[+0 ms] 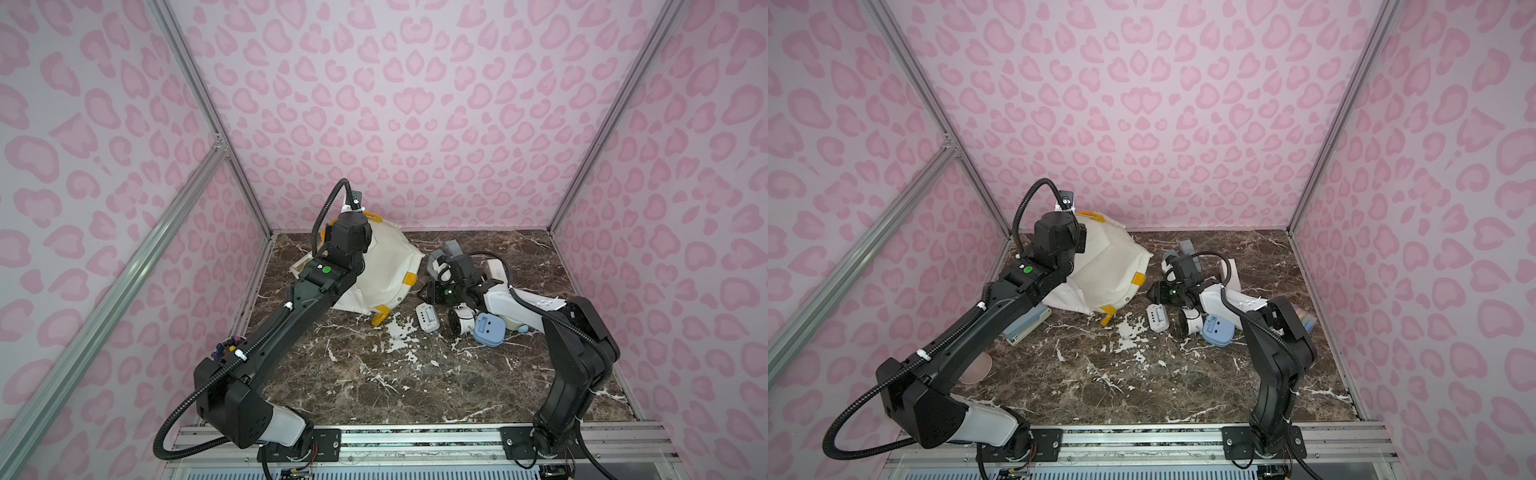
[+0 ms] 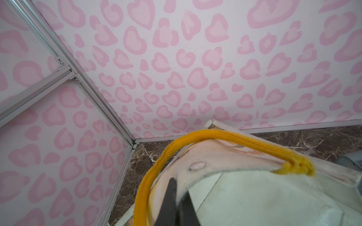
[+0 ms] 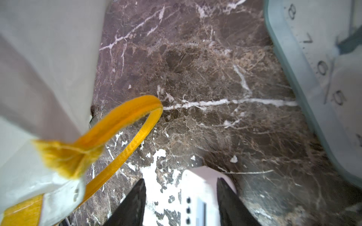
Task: Take the alarm clock out of the canvas bag
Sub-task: Place the alarm at the center of the board, then place the canvas bag at the center of the board.
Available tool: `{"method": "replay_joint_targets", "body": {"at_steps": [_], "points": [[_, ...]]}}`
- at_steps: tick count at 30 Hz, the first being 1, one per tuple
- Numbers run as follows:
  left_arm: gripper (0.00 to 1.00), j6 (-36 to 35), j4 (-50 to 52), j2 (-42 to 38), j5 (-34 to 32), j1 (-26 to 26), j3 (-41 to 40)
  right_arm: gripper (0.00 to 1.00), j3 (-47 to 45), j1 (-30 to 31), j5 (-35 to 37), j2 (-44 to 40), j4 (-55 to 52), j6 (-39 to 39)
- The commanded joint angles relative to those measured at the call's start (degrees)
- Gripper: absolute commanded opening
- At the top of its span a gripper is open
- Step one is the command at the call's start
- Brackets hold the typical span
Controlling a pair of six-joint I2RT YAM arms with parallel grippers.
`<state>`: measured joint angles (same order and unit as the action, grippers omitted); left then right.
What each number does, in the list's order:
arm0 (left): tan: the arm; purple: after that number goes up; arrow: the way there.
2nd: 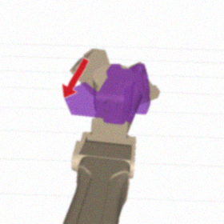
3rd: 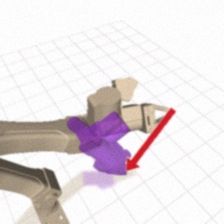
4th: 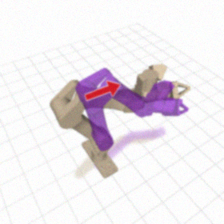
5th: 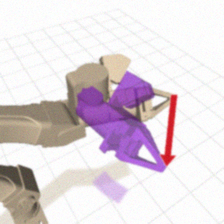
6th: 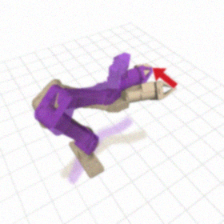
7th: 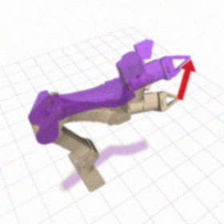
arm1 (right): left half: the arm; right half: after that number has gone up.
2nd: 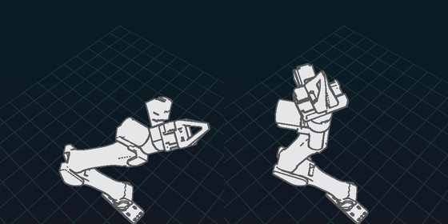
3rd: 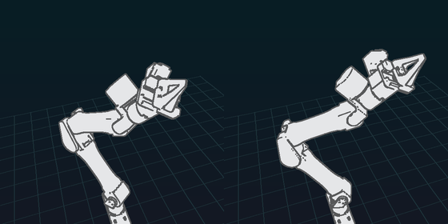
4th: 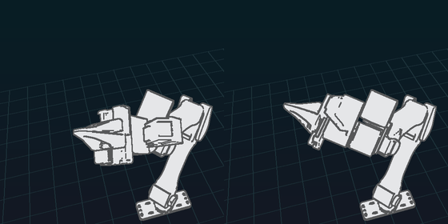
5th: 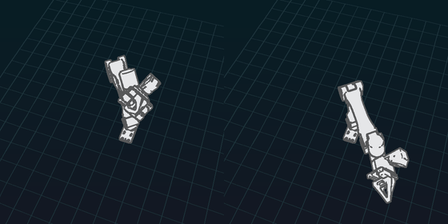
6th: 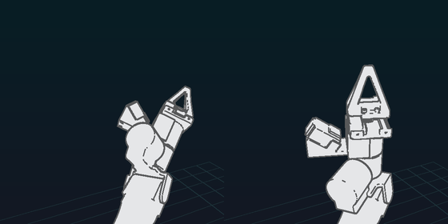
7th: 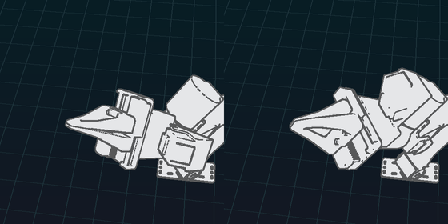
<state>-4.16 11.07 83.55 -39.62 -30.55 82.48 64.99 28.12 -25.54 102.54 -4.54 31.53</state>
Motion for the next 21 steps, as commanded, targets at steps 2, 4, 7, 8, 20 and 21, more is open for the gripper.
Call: {"method": "replay_joint_targets", "body": {"at_steps": [2,4,7,8,20,21], "points": [[0.03,1.1,-2.1,-0.8,-0.2,0.0,0.5,0.59,-1.1,0.0,-1.5,-2.0,3.8,1.9],[0.03,1.1,-2.2,-0.7,-0.1,0.1,0.6,0.59,-1.8,0.0,-2.8,-2.9,5.5,3.2],[0.03,1.3,-2.1,-0.7,0.0,0.0,0.6,0.58,-2.9,0.0,-5.0,-3.4,8.5,5.3],[0.03,1.5,-2.2,-0.7,0.1,0.0,0.7,0.58,-3.1,0.0,-5.7,-3.3,9.4,6.2],[0.03,1.9,-2.4,-0.9,0.3,0.0,0.9,0.58,-4.8,2.4,-9.9,-1.9,18.9,13.1],[0.03,1.8,-2.4,-0.8,0.3,0.1,1.0,0.58,-4.8,2.6,-9.9,-1.8,19.3,13.4]]}}
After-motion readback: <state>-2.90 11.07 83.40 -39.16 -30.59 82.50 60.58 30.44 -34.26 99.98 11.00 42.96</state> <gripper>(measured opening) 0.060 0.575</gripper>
